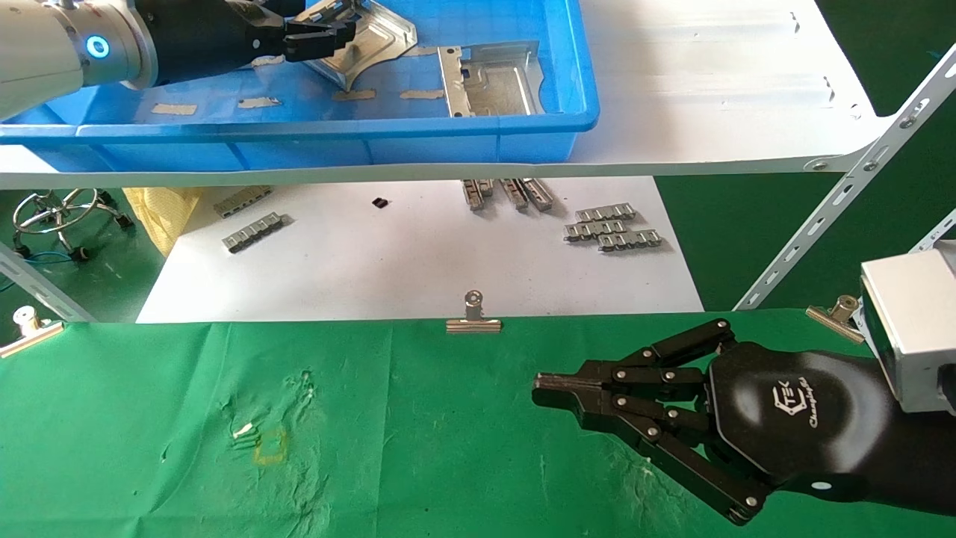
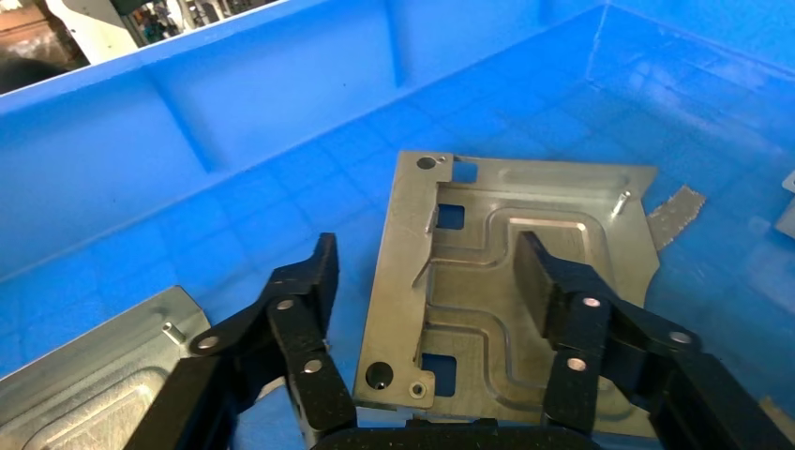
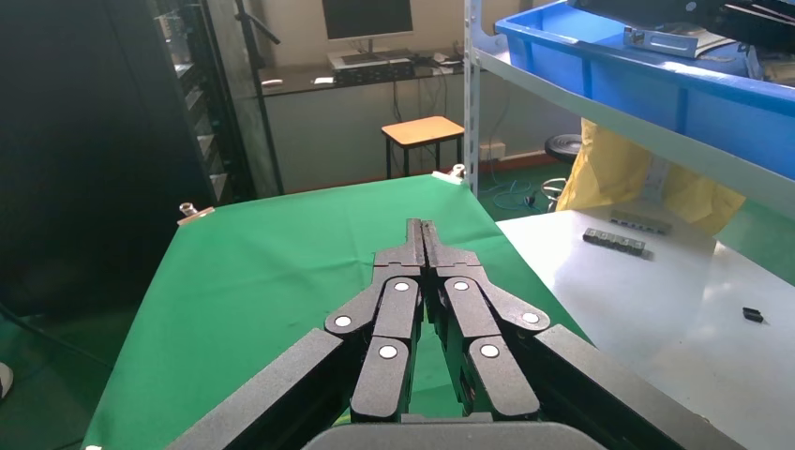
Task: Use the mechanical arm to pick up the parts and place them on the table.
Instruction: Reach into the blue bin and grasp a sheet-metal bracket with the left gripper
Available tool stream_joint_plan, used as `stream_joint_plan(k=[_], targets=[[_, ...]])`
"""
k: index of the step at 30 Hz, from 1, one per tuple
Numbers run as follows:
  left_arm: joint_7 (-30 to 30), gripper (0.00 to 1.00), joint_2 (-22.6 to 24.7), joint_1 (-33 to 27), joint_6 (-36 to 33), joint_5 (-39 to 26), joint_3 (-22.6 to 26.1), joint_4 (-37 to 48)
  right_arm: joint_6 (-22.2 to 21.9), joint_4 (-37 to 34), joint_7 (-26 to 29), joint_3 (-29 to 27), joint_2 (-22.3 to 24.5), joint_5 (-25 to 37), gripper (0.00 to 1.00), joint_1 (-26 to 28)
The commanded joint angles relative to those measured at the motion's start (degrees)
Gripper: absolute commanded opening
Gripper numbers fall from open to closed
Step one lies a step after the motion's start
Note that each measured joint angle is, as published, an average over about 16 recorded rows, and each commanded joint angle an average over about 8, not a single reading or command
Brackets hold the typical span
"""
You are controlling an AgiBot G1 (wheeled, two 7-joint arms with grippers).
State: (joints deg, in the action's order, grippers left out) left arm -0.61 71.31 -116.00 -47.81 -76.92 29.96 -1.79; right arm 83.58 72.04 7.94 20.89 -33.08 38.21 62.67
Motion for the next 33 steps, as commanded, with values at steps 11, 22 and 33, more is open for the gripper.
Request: stream_joint_plan(k=[11, 22, 33], targets=[[1.39, 0.00, 0.42, 0.28, 1.01, 1.10, -0.78, 0.78, 0.00, 0.00, 0.00, 0.00, 0.00, 0.00, 0.00, 0.00], [1.59, 0.00, 0.07, 0.01, -0.02, 2.27, -1.59, 0.97, 0.00, 0.00, 0.00, 0.01, 0.00, -0.01, 0.40, 0.00], [4.19, 0.00, -5.01, -0.06, -18.41, 5.91, -3.86, -2.26, -0.01, 0.00, -0.01, 0.01, 0.00, -0.01, 1.00, 0.00]])
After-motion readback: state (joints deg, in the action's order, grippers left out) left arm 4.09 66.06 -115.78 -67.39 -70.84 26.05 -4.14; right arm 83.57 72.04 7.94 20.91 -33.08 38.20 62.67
